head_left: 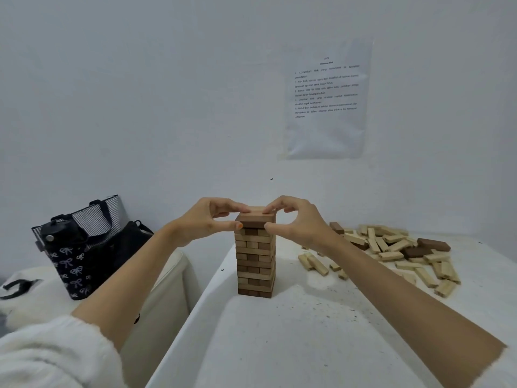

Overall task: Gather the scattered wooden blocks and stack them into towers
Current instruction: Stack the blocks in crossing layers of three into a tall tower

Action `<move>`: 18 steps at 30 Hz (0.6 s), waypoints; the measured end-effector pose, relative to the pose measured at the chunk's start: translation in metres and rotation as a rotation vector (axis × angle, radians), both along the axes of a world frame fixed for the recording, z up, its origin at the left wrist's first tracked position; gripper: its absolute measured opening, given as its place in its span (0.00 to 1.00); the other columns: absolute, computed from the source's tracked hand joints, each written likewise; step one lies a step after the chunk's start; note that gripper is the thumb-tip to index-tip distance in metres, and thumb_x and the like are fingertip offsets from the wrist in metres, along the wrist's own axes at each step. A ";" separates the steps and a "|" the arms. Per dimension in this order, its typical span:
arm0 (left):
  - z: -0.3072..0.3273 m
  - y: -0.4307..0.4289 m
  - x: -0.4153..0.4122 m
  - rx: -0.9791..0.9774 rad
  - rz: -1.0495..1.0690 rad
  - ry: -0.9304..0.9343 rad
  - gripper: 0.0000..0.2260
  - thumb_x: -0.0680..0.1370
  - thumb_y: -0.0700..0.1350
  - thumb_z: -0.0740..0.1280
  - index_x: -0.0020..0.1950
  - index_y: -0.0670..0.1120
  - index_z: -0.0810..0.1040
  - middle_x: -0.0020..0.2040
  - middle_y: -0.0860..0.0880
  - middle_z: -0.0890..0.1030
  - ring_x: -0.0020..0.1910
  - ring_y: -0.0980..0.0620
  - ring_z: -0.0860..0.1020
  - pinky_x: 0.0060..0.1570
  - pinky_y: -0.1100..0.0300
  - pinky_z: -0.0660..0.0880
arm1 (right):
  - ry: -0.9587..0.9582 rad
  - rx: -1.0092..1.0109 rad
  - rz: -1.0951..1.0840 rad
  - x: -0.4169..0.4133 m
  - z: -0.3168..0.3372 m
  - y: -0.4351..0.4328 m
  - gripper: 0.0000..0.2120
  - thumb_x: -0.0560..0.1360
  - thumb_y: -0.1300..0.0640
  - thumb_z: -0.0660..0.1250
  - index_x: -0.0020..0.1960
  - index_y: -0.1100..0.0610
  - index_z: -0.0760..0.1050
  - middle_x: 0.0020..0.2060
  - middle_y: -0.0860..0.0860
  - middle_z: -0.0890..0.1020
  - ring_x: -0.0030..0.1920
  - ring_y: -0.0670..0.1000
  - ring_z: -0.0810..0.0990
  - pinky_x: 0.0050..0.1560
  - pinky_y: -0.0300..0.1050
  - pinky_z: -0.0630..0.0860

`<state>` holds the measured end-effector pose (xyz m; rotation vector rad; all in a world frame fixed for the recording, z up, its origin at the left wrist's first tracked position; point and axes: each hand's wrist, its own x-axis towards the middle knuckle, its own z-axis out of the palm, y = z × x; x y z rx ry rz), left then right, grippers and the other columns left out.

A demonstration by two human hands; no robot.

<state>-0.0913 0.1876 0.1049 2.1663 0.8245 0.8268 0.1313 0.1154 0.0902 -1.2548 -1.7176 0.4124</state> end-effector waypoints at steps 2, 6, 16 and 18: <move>-0.001 0.002 0.000 -0.004 0.002 -0.004 0.15 0.71 0.41 0.74 0.57 0.49 0.81 0.59 0.56 0.81 0.63 0.59 0.76 0.66 0.62 0.66 | 0.006 -0.009 -0.011 -0.002 -0.002 0.002 0.09 0.68 0.54 0.75 0.46 0.44 0.80 0.50 0.38 0.79 0.57 0.45 0.72 0.61 0.49 0.69; -0.002 0.004 0.000 -0.049 0.015 -0.024 0.20 0.72 0.39 0.73 0.63 0.51 0.77 0.60 0.54 0.81 0.63 0.58 0.76 0.66 0.60 0.68 | 0.007 -0.018 -0.037 -0.002 -0.006 0.005 0.10 0.67 0.52 0.74 0.46 0.42 0.79 0.52 0.40 0.79 0.58 0.47 0.72 0.63 0.56 0.69; -0.012 0.004 0.001 -0.143 0.011 -0.072 0.25 0.73 0.41 0.73 0.68 0.52 0.72 0.62 0.52 0.80 0.64 0.55 0.76 0.70 0.51 0.66 | 0.026 -0.073 -0.037 -0.005 -0.011 0.004 0.11 0.70 0.51 0.73 0.47 0.38 0.75 0.56 0.45 0.78 0.61 0.49 0.71 0.61 0.52 0.69; -0.015 0.003 0.000 -0.162 0.000 -0.079 0.28 0.73 0.47 0.73 0.71 0.53 0.69 0.65 0.53 0.77 0.65 0.56 0.74 0.70 0.52 0.66 | 0.020 -0.097 -0.024 -0.006 -0.013 0.002 0.15 0.71 0.49 0.73 0.53 0.38 0.72 0.59 0.45 0.76 0.64 0.50 0.69 0.61 0.51 0.68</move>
